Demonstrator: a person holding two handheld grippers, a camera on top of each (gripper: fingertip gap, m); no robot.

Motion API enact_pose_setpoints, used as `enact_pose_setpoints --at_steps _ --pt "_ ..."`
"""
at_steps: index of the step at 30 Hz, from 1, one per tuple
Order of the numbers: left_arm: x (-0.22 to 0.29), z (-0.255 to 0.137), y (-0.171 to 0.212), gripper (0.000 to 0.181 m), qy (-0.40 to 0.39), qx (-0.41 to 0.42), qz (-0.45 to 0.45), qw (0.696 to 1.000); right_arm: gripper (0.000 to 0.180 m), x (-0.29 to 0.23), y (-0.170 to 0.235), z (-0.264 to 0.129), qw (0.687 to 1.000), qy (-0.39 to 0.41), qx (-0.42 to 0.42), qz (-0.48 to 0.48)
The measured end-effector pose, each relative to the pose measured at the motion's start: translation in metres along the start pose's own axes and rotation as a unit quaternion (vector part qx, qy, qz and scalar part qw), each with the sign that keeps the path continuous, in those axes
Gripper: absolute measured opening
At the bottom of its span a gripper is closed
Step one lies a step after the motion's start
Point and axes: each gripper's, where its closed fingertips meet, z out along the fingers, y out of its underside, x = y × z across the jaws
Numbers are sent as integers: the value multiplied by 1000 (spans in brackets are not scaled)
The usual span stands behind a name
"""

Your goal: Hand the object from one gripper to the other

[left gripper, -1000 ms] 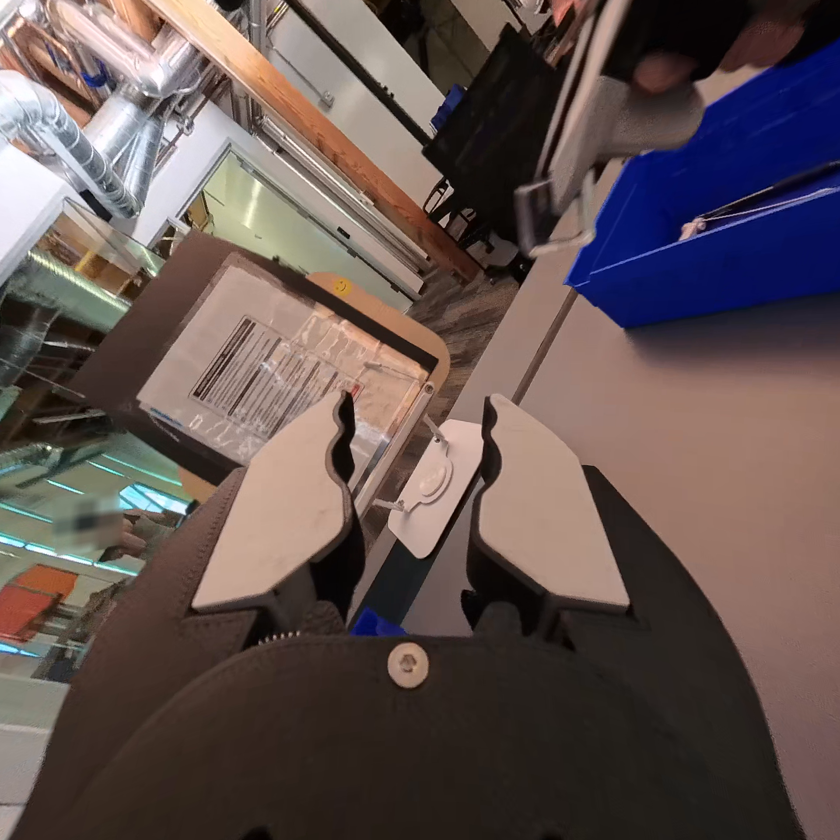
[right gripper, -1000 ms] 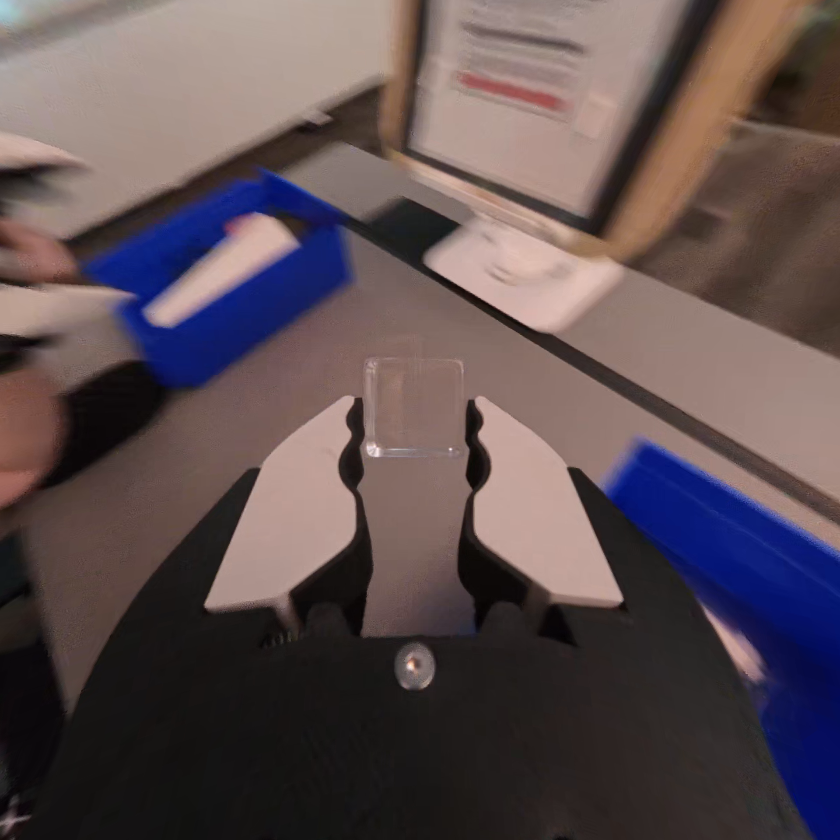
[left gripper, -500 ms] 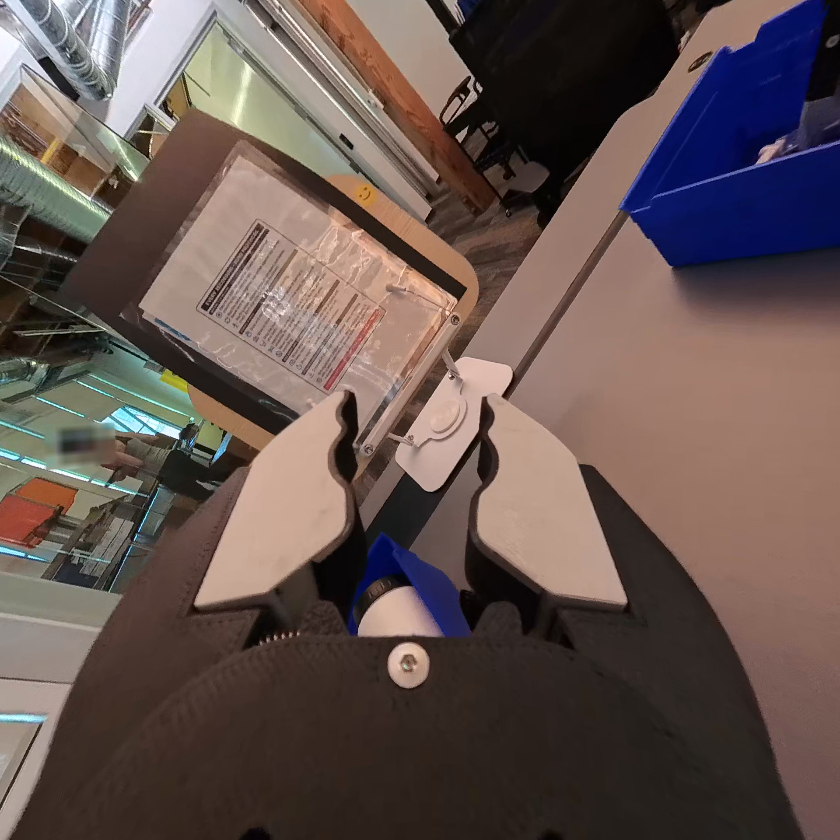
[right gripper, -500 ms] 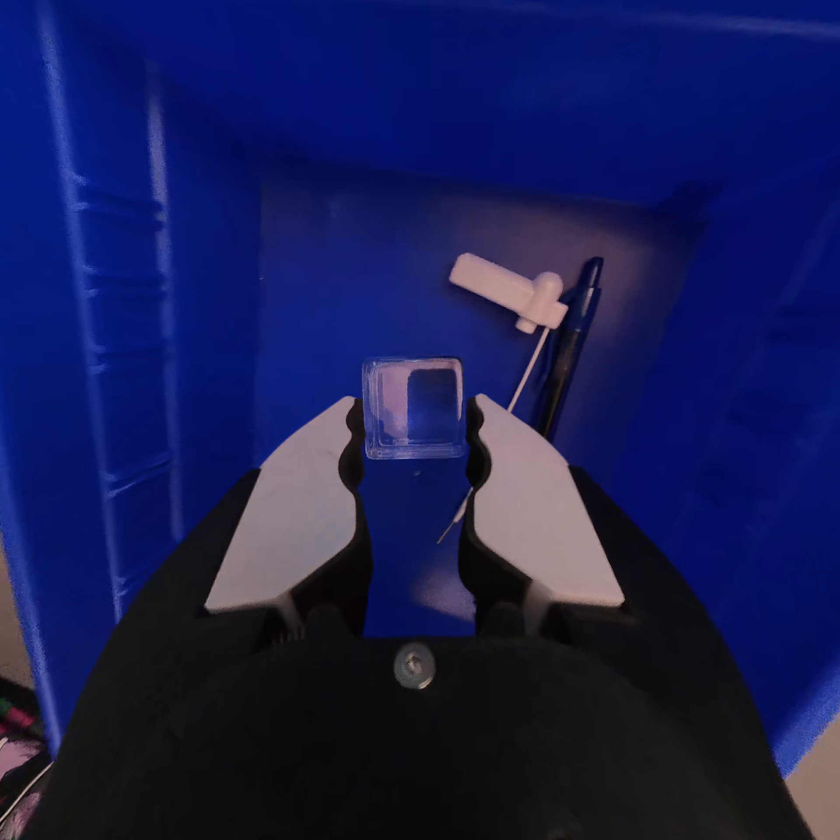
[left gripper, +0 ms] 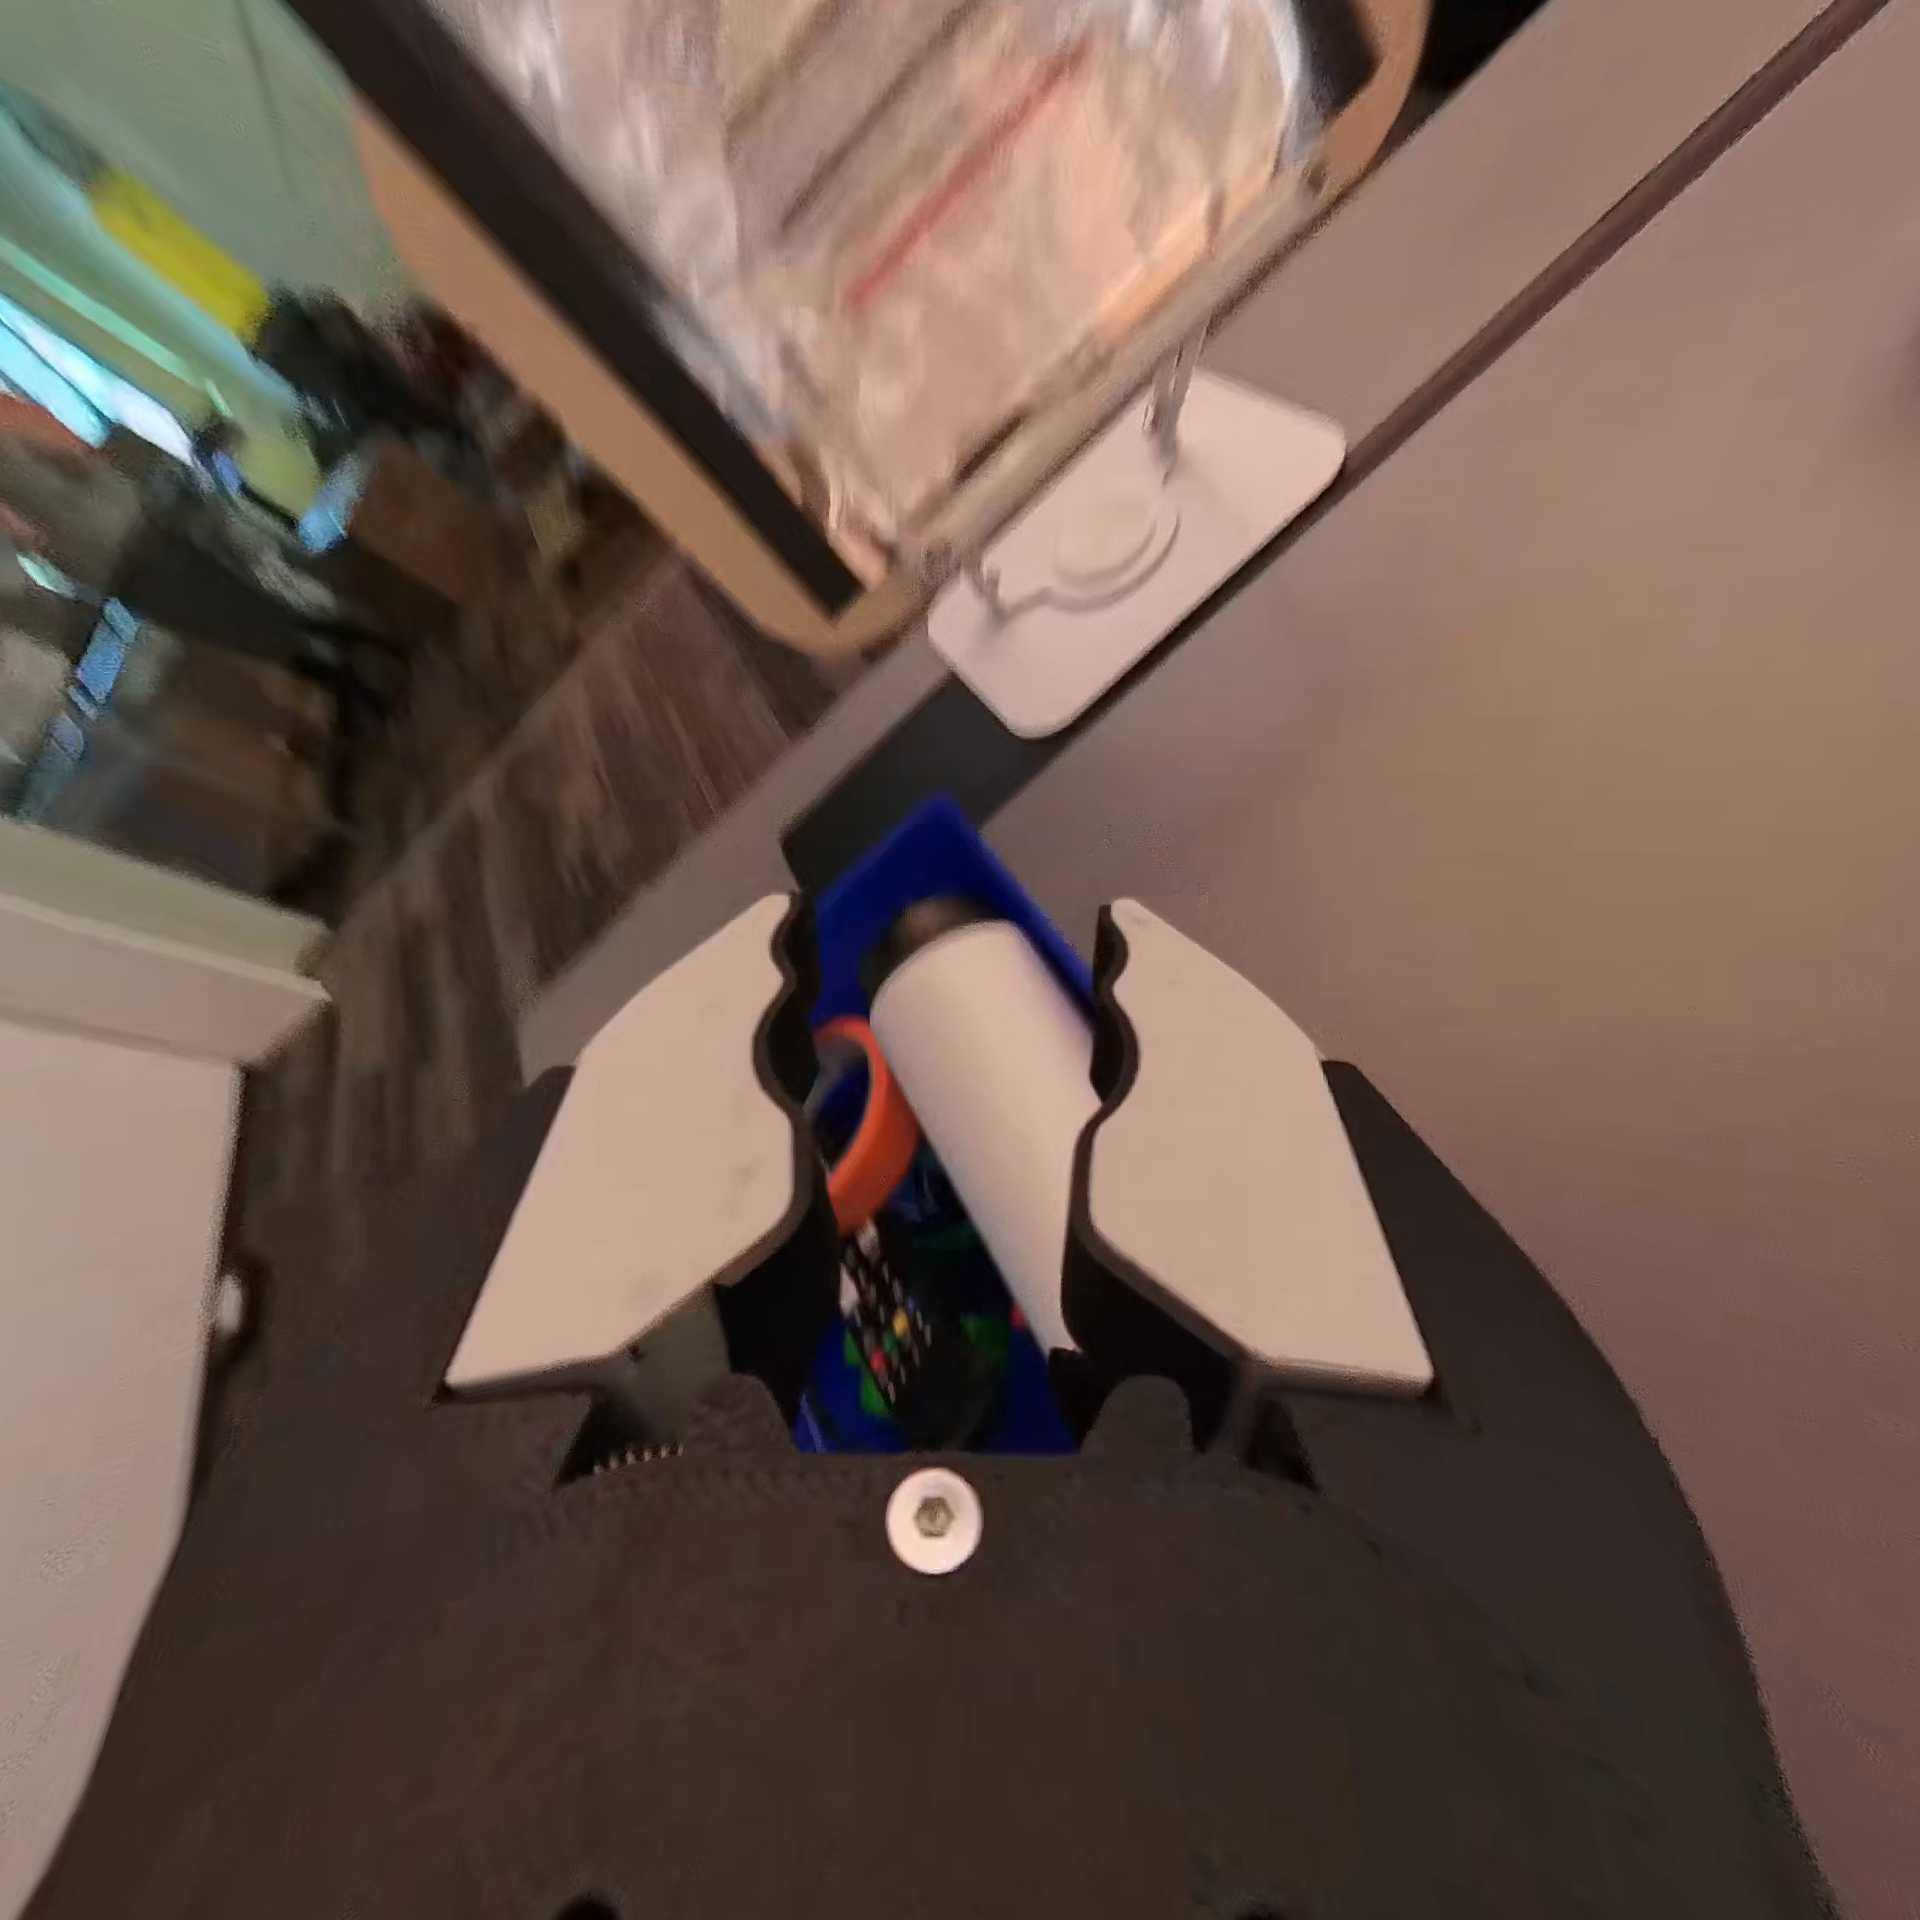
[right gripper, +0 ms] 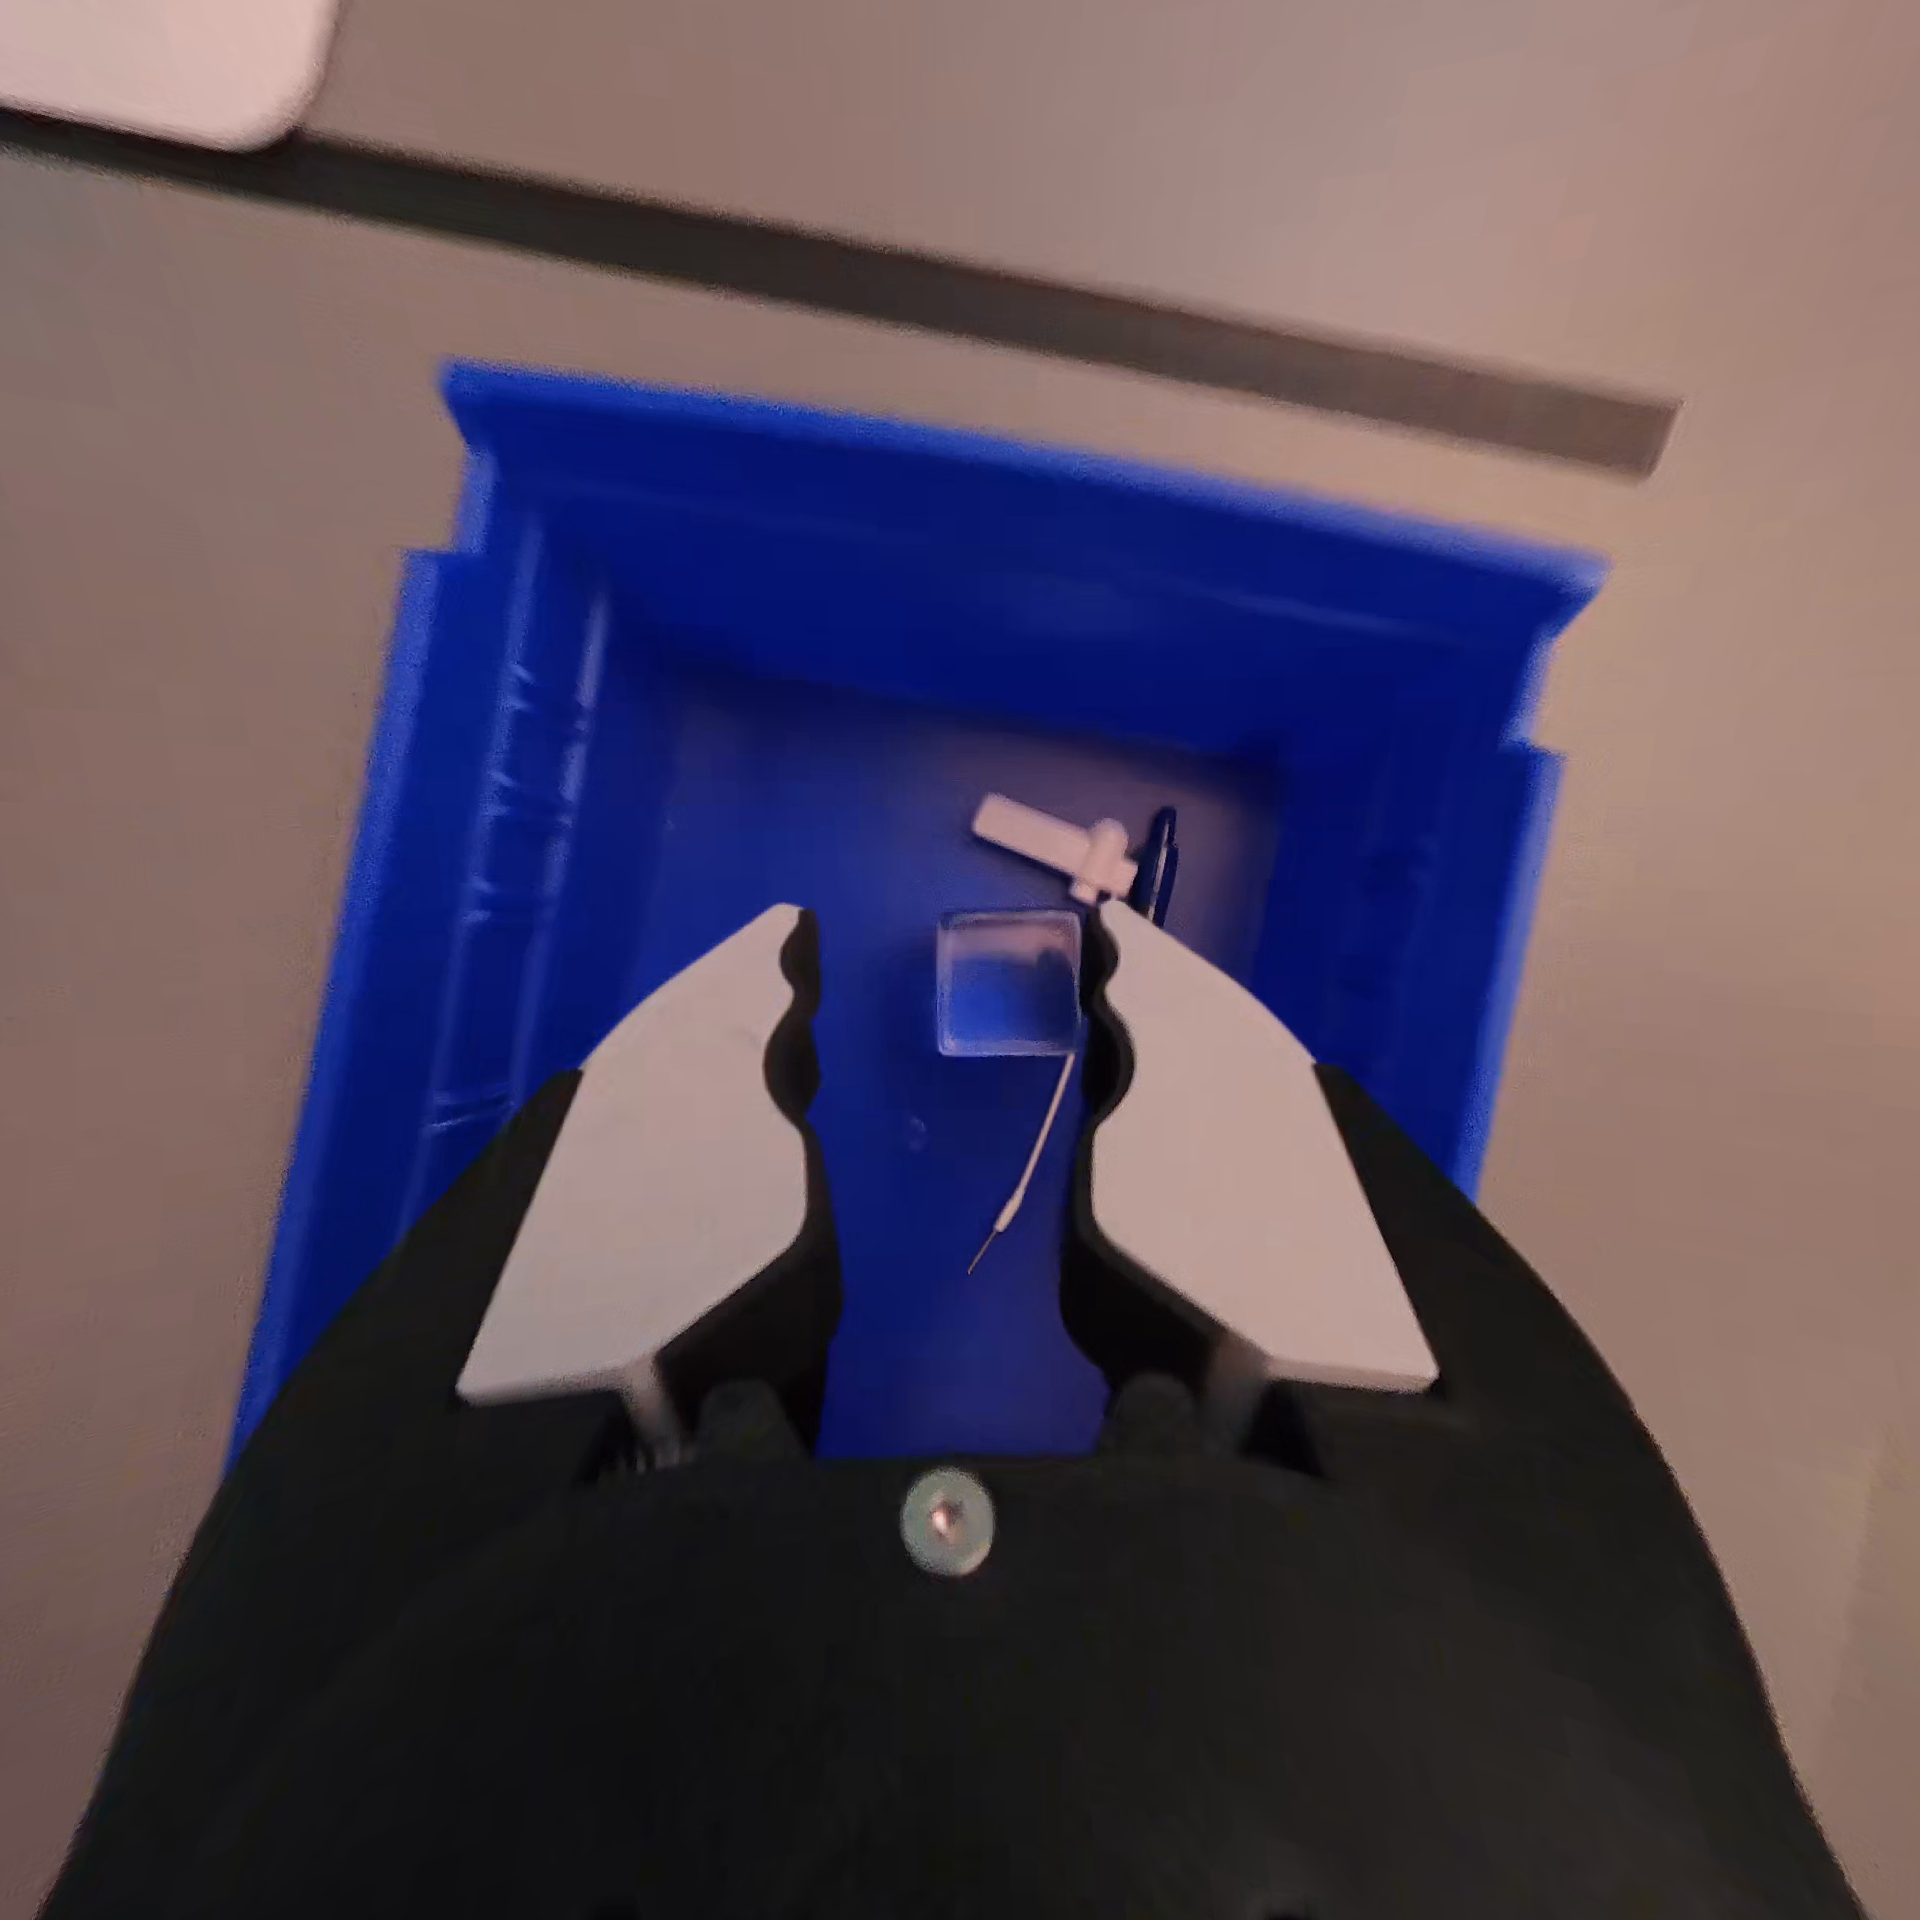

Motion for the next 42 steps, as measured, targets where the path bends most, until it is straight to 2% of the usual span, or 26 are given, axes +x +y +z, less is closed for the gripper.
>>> enact_pose_setpoints --at_steps 3,6,10,13,16,19,21,24,26,29,34,39,42 --pt "-29 13 56 51 -2 -101 -73 992 49 -8 -22 -30 997 2 71 -10" --pt "-43 30 99 50 9 -166 -132 977 48 -19 -34 -50 993 -2 112 -23" --pt "-46 47 150 42 21 -265 -214 940 48 -30 -39 -59 991 -4 127 -37" --pt "-44 53 176 46 20 -326 -249 912 48 -33 -38 -56 992 -5 121 -41" --pt "-58 69 178 50 -16 -310 -247 918 47 -34 -36 -50 993 -6 108 -45" --pt "-62 87 171 54 -10 -265 -232 936 48 -35 -34 -46 994 -6 100 -50" --pt "-65 98 166 64 -13 -234 -153 960 47 -37 -34 -44 994 -8 99 -56" --pt "-59 107 159 44 -3 -193 -47 980 46 -39 -33 -42 994 -10 92 -63" --pt "-57 110 155 46 11 -174 -17 984 46 -40 -31 -40 994 -10 87 -65" --pt "-51 112 158 44 51 -171 -27 984 45 -42 -29 -35 995 -10 77 -69" --pt "-38 115 187 54 111 -233 -46 965 45 -46 -28 -28 995 -7 62 -80" --pt "-30 119 183 31 121 -235 4 964 43 -50 -26 -23 994 -7 53 -91" --pt "-32 111 178 23 117 -251 -7 961 43 -49 -25 -23 994 -7 51 -92"
